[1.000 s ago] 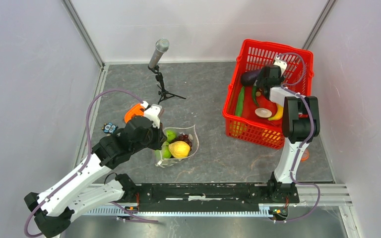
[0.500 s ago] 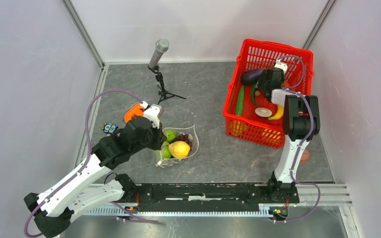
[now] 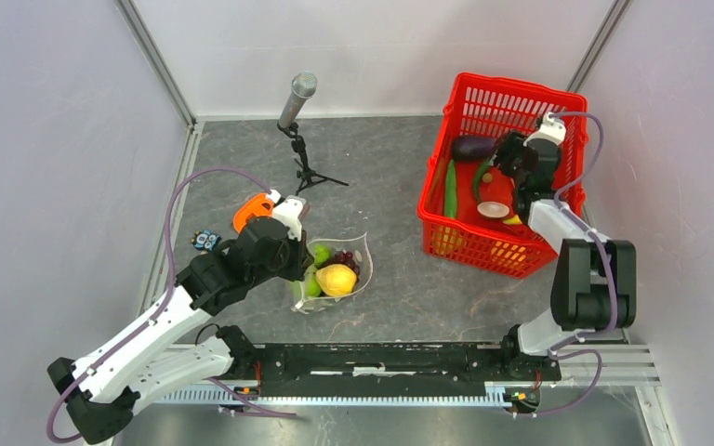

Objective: Place the food in the zip-top bag and seal the zipper
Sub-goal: Pick up the fake fruit from the bin, then place the fake fruit in the zipper food storage bag.

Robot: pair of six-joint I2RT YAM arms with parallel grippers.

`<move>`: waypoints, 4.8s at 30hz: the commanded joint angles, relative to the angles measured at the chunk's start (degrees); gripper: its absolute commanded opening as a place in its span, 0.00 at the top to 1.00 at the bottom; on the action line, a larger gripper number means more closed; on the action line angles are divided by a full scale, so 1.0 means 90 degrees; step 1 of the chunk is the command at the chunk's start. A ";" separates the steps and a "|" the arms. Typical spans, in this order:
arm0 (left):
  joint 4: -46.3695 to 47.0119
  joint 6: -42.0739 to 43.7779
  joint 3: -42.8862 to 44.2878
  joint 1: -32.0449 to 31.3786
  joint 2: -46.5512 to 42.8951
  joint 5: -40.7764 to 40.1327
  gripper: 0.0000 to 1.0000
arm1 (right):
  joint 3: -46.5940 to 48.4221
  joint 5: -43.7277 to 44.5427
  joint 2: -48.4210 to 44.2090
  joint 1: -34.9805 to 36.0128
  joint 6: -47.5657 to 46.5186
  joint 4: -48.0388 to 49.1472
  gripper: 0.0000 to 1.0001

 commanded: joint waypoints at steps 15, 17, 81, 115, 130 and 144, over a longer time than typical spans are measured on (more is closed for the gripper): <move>0.0309 -0.0161 -0.0069 0.0025 -0.0150 0.0160 0.98 | -0.1534 -0.2464 -0.3398 -0.0032 0.0122 -0.0102 0.55; 0.0337 -0.0164 -0.0069 0.0025 -0.0148 0.0162 0.98 | -0.1682 -0.2770 -0.3733 -0.0032 0.0145 -0.0031 0.55; 0.0542 -0.0184 0.0136 0.0028 -0.0254 0.0195 0.98 | 0.0360 -0.2023 -0.1784 0.6766 -0.2965 -0.1983 0.17; 0.0574 -0.0288 -0.0003 0.0025 -0.0383 0.0192 0.98 | 0.0635 -0.2321 -0.1949 0.7048 -0.3570 -0.3587 0.43; 0.0687 -0.0280 0.0019 0.0025 -0.0253 0.0253 0.98 | 0.0325 -0.2934 -0.2054 0.7057 -0.3873 -0.3738 0.49; 0.0633 -0.0370 0.0043 0.0025 -0.0255 0.0292 0.98 | 0.0548 -0.2284 -0.1534 0.7058 -0.3250 -0.2355 0.44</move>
